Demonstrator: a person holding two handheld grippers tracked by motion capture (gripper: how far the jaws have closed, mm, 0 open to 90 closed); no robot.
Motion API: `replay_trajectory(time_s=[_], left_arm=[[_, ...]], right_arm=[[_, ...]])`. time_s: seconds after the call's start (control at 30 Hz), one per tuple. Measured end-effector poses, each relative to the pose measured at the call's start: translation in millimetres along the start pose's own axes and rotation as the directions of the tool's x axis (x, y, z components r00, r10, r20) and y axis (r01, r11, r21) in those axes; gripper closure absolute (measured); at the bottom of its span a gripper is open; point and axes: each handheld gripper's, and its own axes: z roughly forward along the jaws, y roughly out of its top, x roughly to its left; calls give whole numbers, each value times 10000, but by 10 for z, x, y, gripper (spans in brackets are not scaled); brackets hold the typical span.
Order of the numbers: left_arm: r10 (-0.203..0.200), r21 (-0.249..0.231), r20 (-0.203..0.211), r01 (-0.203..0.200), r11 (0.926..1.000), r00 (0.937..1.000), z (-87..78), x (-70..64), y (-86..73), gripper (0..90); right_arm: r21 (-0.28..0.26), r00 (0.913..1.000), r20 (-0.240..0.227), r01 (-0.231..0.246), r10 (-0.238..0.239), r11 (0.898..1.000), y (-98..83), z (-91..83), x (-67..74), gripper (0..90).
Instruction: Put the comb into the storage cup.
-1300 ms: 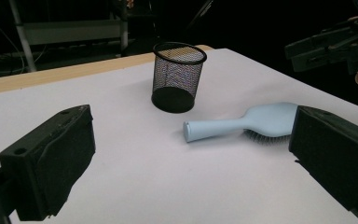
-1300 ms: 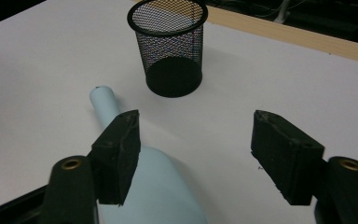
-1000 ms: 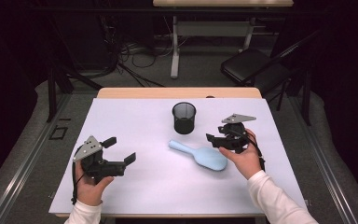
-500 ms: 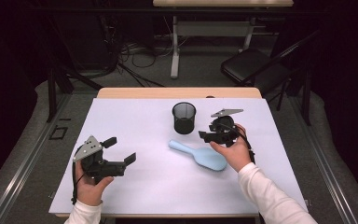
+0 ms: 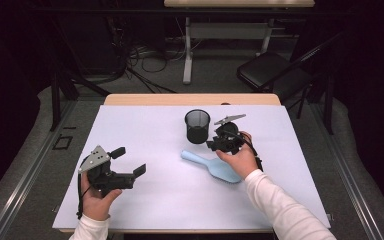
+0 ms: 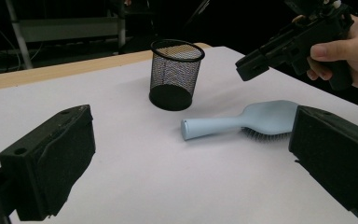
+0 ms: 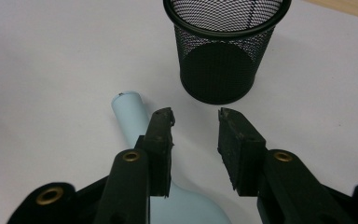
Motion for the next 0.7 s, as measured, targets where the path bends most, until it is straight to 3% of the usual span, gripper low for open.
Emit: replay_trajectory(time_s=[0.7], left_arm=[[-30, 75, -9, 31, 10000, 10000, 16, 13, -16, 8]], right_arm=[[907, 9998, -53, -194, 200, 9957, 61, 356, 42, 892]])
